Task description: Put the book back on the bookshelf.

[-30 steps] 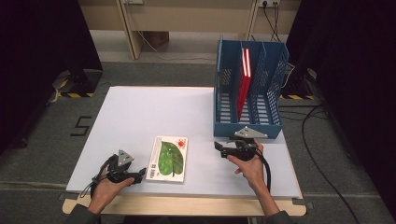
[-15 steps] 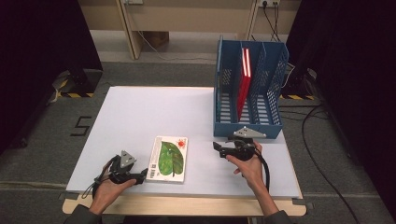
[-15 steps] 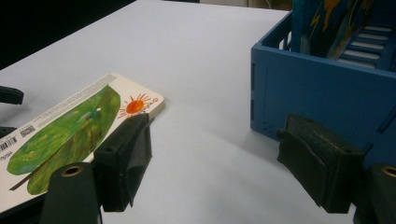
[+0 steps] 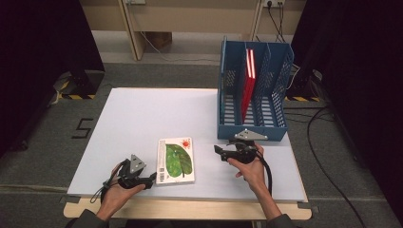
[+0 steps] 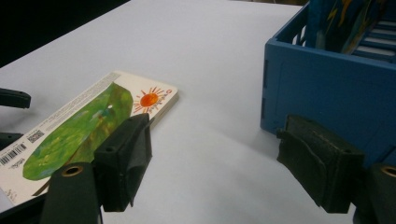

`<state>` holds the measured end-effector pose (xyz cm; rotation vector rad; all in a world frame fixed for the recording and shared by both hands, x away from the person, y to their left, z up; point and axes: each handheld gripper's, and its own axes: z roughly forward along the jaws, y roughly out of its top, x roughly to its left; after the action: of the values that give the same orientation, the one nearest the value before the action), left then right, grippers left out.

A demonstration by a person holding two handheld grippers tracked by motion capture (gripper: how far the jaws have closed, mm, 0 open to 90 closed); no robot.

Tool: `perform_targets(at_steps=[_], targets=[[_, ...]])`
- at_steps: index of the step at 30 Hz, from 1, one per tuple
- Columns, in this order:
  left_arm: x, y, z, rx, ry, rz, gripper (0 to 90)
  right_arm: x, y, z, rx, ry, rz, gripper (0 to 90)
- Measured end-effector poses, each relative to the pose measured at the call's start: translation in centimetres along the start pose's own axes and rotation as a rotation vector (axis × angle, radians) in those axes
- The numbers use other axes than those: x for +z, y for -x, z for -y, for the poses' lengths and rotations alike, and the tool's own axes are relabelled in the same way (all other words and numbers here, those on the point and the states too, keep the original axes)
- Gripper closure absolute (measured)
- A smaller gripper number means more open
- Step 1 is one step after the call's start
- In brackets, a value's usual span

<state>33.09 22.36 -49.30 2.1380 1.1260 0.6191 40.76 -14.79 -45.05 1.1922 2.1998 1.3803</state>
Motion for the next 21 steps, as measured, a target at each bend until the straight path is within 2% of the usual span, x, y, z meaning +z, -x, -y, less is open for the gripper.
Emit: perform_targets(at_steps=[4, 13, 21], targets=[[0.2, 0.3, -0.2, 0.003, 0.003, -0.002, 25.1, 0.5, -0.5, 0.0, -0.004, -0.012, -0.013, 25.4], [0.4, 0.9, -0.4, 0.017, 0.01, -0.015, 24.4, 2.1, -2.0, 0.5, -0.023, -0.057, -0.067, 25.9], [0.8, 1.8, -0.8, 0.023, 0.023, -0.009, 23.9, 3.1, -3.0, 0.6, -0.032, -0.084, -0.091, 26.2]])
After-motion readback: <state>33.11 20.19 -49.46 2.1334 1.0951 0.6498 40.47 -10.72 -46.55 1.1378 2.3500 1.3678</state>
